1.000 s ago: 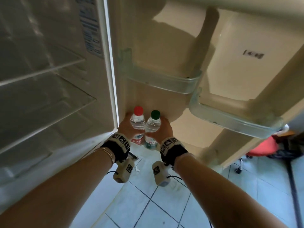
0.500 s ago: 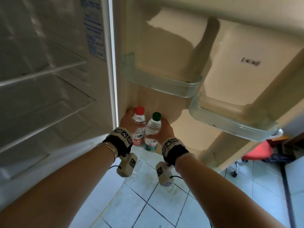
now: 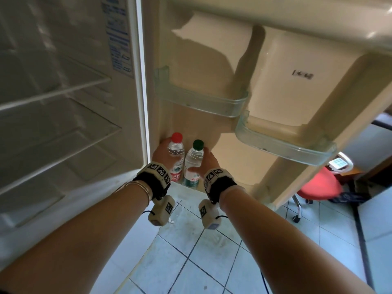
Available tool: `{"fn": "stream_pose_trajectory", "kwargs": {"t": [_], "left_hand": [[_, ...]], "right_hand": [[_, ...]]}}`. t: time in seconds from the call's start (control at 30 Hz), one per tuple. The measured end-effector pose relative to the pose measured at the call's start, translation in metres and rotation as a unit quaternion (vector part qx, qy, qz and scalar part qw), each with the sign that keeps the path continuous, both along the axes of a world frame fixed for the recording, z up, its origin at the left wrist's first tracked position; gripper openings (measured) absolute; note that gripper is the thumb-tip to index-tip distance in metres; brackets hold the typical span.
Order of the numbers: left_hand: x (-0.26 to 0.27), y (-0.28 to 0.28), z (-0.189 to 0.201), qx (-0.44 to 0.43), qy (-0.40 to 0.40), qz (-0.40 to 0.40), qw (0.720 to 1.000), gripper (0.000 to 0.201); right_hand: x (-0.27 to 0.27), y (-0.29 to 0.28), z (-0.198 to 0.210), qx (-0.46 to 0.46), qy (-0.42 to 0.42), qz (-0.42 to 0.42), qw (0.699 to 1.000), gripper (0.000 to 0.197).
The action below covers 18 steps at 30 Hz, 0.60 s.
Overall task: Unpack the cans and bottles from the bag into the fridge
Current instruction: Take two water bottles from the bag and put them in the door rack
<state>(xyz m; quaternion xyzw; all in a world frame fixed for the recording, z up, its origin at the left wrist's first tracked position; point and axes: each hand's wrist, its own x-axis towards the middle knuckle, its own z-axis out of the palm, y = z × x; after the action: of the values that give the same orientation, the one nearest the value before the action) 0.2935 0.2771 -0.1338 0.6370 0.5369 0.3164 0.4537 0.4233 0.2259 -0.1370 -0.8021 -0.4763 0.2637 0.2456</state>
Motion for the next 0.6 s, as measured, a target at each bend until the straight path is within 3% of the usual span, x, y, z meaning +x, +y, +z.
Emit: {"fn": "stream_pose_trajectory", "kwargs": {"t": [0.27,0.47,0.6], "left_hand": [[-0.011,-0.024,0.000,0.034,0.071,-0.014,0.997,0.064],[-0.001,-0.064,0.003,0.070,0.111,-0.033,0.991,0.049],[0.018,-0.098,-0.003,0.066,0.156,-0.073,0.983,0.049]], "right_hand": [[0.002,-0.022,0.001,-0.017,-0.045,0.011,0.999,0.073],[0.014,-0.056,0.002,-0.049,-0.111,0.061,0.991,0.063],[0.026,-0.091,-0.004,-0.072,-0.136,0.109,0.982,0.060]]}}
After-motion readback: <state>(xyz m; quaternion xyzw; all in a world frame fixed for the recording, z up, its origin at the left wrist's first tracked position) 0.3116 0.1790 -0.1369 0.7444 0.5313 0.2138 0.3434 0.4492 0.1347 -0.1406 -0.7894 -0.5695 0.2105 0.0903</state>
